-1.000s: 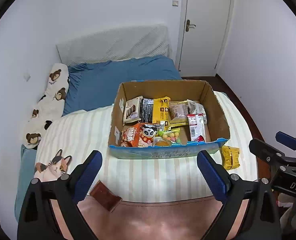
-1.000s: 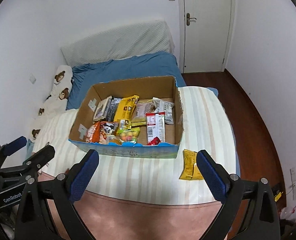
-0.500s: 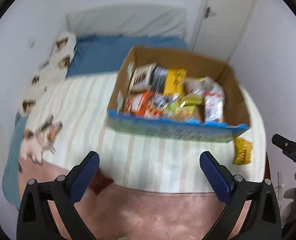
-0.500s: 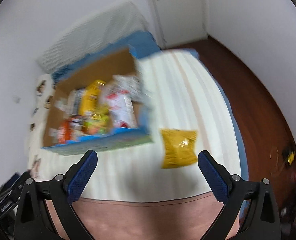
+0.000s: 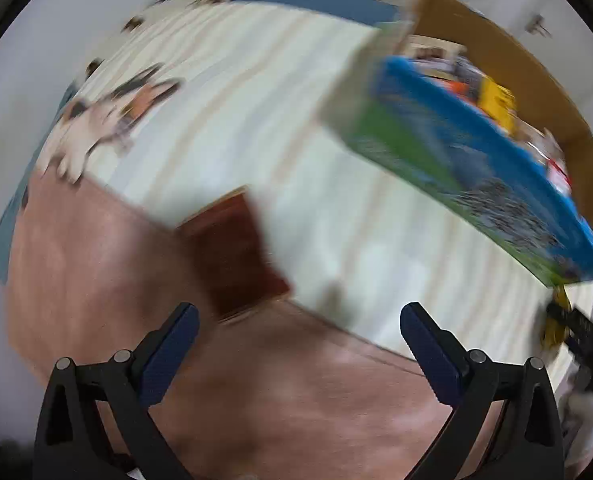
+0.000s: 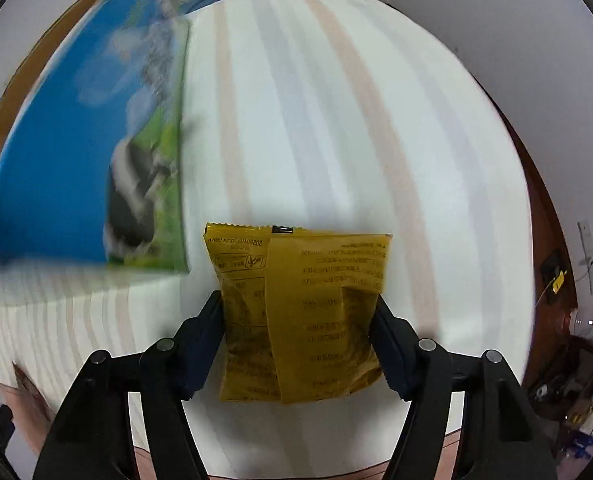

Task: Organize snacks
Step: 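Grasp the dark red sauce packet with left tool while right tool grasps yellow bag, then carry both packets over the box and open both tools inside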

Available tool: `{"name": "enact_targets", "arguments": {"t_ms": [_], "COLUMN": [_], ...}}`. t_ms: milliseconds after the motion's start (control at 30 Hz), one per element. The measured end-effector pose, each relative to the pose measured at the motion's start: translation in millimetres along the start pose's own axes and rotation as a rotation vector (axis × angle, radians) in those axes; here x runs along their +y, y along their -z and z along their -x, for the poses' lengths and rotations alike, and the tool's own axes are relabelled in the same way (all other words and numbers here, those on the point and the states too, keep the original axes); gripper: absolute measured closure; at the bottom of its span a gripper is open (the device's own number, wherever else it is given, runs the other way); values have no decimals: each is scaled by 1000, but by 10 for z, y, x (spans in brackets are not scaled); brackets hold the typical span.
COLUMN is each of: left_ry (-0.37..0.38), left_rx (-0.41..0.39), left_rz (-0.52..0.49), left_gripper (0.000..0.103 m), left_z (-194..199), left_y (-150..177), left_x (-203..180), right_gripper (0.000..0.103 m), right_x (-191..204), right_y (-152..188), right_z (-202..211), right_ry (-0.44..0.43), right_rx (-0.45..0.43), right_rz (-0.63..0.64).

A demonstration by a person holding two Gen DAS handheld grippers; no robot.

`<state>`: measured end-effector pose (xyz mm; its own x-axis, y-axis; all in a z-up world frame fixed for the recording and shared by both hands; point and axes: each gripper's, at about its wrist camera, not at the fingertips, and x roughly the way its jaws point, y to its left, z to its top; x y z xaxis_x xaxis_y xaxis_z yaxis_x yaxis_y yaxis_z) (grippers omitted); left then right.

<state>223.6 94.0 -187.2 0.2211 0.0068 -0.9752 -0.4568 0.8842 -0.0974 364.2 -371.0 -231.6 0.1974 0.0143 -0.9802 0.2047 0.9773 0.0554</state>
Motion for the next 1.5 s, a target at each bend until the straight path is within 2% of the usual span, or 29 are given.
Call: {"name": "enact_targets", "arguments": {"t_ms": [167,300,500,567,667,733,767,800,833,1033,1200,1500], "left_ry": [7,25,38,68,72,61,53,53,53,12,-3,13], "left_rx": [46,80,153,185,160,132,127,122,119,90,116,187], "left_rz": [144,232,299,295,245,187,140,99,65,-208,-434,-505], "left_gripper": [0,0,0,0,7,32,37,46,48,48,48,48], "left_z": [-58,-151,-508,-673,-739,-711,-704,-692,-682,-596,-532,-623], "left_y": [-29,-126,-352,-411,-461,-480,-490,-481,-467,-126,414,845], "left_x": [487,707,825,800,687,559,459,378,309,-271,-676,-826], "right_gripper": [36,36,36,35,33,32,32,33,38,44,45,44], "right_x": [299,608,864,910,889,858,808,765,733,711,740,754], "right_y": [481,839,1056,1065,1056,982,949,946,963,1137,1377,1922], "right_z": [28,14,-12,-20,-95,-152,-167,-182,-180,-165,-50,-59], "right_ry": [-92,-144,-144,-134,-143,-173,-185,-199,-198,-174,-174,-153], "right_rx": [35,77,95,102,135,145,145,142,136,118,161,247], "right_rz": [65,129,184,178,156,113,95,68,51,91,127,172]}}
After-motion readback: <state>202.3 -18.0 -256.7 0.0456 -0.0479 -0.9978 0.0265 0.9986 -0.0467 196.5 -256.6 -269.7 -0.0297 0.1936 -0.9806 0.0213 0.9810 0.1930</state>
